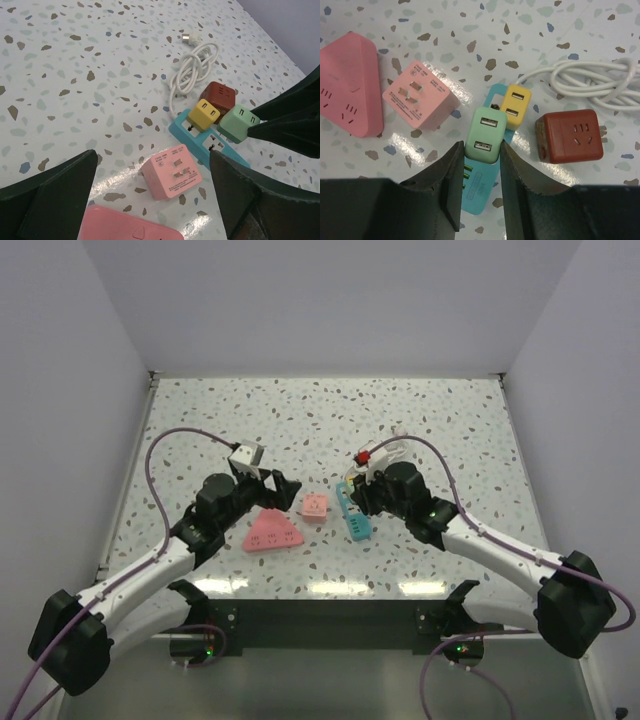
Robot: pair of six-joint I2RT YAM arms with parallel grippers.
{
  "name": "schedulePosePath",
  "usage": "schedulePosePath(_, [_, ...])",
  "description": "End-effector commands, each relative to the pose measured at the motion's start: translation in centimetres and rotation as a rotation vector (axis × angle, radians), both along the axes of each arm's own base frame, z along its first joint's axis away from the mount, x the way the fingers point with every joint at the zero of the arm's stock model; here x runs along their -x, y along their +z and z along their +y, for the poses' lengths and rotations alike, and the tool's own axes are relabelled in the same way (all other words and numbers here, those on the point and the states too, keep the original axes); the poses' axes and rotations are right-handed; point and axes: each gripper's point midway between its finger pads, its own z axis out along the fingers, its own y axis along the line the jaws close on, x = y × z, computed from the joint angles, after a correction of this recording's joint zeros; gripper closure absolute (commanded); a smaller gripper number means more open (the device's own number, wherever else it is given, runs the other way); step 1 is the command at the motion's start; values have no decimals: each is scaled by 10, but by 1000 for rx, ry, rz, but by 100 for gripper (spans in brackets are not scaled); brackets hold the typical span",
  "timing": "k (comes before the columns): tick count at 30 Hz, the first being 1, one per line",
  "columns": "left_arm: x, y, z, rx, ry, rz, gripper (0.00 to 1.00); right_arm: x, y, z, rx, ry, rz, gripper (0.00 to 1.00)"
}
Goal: Insert the plug
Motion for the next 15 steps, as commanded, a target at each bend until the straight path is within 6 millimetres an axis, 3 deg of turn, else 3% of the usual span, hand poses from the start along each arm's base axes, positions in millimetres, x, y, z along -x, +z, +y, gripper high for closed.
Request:
schedulePosePath(1, [-6, 14, 14, 8, 68, -25, 1, -9, 15, -4, -42, -73, -73, 100])
schedulePosePath(6, [-8, 12, 19, 6, 82, -21, 0, -6, 3, -15, -31, -124, -59, 100])
schedulePosePath(15, [-9, 8, 22, 1, 96, -13, 0, -9, -13, -15, -19, -143, -37, 100])
